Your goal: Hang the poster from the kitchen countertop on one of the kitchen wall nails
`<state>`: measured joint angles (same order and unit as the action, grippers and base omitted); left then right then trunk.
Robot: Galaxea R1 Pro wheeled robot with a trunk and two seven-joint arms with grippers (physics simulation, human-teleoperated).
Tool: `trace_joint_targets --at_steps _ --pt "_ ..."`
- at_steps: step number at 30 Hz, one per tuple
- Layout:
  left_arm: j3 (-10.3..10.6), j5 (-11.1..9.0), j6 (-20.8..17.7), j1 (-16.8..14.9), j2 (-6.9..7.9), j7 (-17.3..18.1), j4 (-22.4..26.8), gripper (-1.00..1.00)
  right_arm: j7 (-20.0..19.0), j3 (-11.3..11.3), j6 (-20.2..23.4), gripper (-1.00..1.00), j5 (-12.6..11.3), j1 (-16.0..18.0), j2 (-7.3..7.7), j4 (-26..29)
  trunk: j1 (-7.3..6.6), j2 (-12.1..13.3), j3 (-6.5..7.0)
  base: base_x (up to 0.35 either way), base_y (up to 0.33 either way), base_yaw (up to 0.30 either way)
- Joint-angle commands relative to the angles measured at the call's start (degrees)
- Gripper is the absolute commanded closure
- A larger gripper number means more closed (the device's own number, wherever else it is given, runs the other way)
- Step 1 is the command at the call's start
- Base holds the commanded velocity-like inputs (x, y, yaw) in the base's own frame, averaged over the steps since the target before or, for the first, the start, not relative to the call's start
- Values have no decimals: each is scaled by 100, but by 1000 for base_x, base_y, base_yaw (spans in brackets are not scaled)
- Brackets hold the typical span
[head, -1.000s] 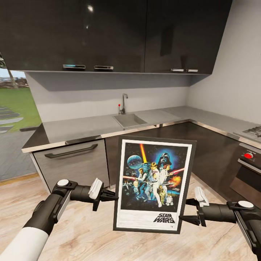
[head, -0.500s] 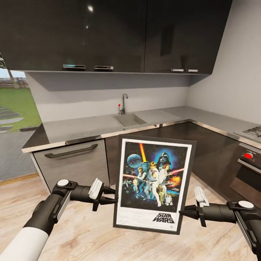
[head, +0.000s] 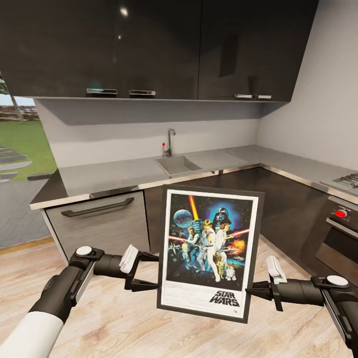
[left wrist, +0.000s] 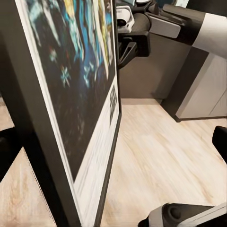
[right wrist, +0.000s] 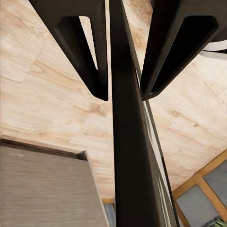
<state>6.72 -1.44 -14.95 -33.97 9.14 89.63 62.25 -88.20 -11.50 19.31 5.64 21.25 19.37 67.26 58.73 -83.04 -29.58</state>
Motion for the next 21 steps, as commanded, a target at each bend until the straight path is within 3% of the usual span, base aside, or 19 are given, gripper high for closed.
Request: trace_joint_targets --at_steps 1,4,14,21 --pt "14 -15 -59 -4 14 11 0 -100 -40 -10 70 100 34 4 -3 7 0 -3 -6 0 0 0" --pt "8 -8 -49 -4 71 4 -7 -100 -40 -10 70 100 33 7 -2 7 0 -3 -6 0 0 0" --pt "-36 -20 -37 -3 595 0 -25 -100 -38 -10 71 100 34 6 3 10 0 -3 -6 0 0 0" --pt "-111 -20 90 -4 852 -6 -283 -100 -32 -16 73 100 31 3 5 14 0 -3 -6 0 0 0"
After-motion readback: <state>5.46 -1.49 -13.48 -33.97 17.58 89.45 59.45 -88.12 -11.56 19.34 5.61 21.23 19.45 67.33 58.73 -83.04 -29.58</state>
